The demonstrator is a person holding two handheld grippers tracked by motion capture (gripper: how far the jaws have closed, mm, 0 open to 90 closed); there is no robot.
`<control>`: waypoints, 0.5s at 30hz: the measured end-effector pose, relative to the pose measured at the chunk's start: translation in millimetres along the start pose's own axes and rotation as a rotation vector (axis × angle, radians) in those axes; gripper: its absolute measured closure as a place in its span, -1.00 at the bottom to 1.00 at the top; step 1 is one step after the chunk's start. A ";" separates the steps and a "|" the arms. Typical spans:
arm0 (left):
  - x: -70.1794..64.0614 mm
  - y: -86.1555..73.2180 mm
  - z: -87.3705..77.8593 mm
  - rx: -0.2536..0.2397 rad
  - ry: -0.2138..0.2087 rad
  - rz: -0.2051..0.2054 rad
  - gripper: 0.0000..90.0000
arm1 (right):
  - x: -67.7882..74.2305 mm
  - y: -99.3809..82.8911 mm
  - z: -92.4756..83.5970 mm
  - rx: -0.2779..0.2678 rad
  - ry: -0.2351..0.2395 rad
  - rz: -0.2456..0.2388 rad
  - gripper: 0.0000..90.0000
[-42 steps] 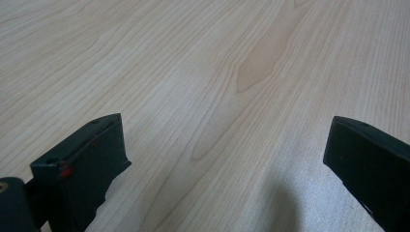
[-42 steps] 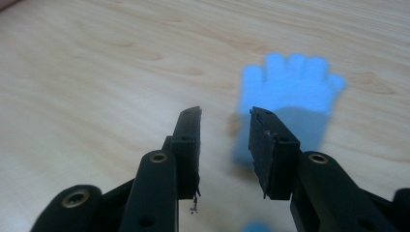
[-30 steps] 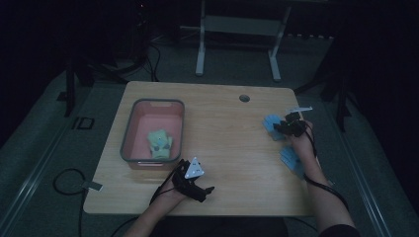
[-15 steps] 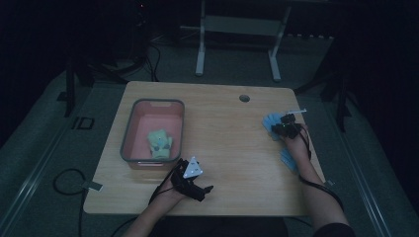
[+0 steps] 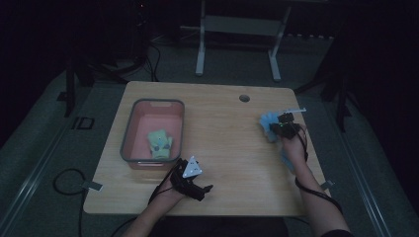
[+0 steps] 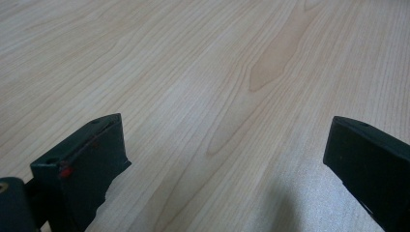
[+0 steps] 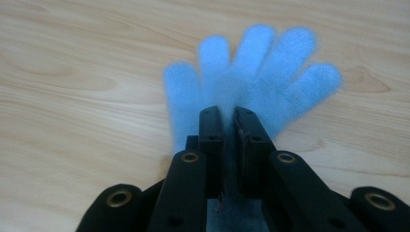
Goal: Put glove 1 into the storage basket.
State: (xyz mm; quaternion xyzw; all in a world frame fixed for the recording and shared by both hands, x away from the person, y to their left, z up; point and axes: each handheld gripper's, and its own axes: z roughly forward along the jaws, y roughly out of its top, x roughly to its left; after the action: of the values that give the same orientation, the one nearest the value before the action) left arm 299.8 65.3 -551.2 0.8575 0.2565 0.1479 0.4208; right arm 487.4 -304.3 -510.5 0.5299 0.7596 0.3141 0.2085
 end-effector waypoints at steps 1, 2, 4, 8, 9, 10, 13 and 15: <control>-0.1 0.0 0.1 0.002 -0.002 0.000 -0.97 | 5.5 0.0 -5.4 -0.014 0.006 0.003 0.85; -0.3 0.1 0.3 0.004 -0.004 0.001 -0.97 | 11.5 -0.5 -10.4 -0.024 0.015 0.008 0.85; -1.3 -0.3 1.0 0.005 0.003 0.006 -0.97 | 23.9 -1.8 -19.8 -0.045 0.023 0.006 0.85; -2.6 -0.2 2.6 0.012 0.012 0.008 -0.97 | 46.9 -2.4 -37.3 -0.079 0.036 0.026 0.85; -2.9 -0.2 2.8 0.011 0.014 0.008 -0.97 | 52.0 -2.3 -41.1 -0.087 0.041 0.032 0.85; -3.1 -0.1 2.8 0.011 0.017 0.008 -0.97 | 56.9 -2.4 -44.8 -0.095 0.046 0.048 0.85; -3.5 0.5 1.8 0.004 0.017 0.001 -0.97 | 71.1 -5.2 -54.7 -0.125 0.064 0.095 0.84; -3.6 0.1 1.2 -0.001 0.007 -0.008 -0.97 | 83.1 -9.4 -60.8 -0.136 0.054 0.096 0.84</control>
State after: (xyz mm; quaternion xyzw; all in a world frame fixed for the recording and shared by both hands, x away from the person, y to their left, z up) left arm 297.5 62.4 -552.0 0.8558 0.2611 0.1494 0.4209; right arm 412.4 -244.3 -472.2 0.5417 0.7156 0.3887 0.2083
